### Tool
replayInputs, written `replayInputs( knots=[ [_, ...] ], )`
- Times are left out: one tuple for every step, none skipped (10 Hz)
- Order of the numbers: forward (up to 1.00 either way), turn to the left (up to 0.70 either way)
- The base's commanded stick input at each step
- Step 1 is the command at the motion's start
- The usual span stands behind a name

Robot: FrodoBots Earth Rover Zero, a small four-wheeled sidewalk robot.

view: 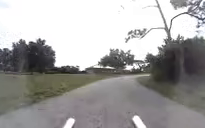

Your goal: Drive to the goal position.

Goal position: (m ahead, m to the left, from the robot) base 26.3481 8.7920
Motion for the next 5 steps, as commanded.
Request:
replayInputs(
  knots=[
    [0.69,0.03],
    [0.69,0.03],
    [0.69,0.03],
    [0.69,0.03],
    [0.69,0.03]
  ],
)
